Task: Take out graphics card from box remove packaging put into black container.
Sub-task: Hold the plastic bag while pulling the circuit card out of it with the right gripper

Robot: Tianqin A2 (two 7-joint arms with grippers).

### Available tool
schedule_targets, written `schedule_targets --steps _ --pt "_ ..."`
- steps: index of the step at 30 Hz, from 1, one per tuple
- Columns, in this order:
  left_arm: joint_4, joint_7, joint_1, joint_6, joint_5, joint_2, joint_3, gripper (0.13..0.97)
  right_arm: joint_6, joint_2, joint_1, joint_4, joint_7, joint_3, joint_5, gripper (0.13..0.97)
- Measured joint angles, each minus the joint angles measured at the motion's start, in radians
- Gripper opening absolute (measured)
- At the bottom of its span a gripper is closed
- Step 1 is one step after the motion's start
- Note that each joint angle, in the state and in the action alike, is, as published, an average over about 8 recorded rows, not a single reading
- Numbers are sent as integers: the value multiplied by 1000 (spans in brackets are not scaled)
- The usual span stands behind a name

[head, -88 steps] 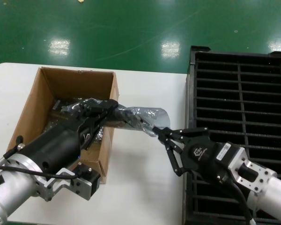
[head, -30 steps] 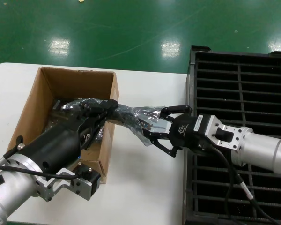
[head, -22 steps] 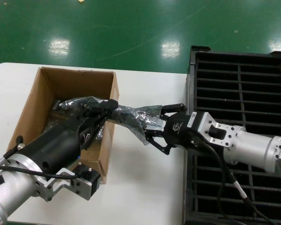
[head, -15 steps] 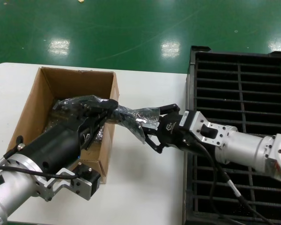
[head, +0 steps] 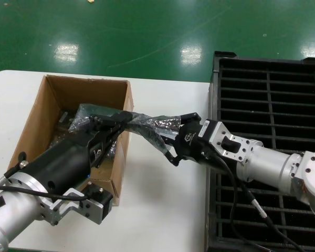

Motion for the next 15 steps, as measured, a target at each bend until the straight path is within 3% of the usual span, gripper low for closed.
schedule_targets --steps 15 --pt "0 0 0 0 0 0 0 139 -6 108 -80 178 70 23 -5 187"
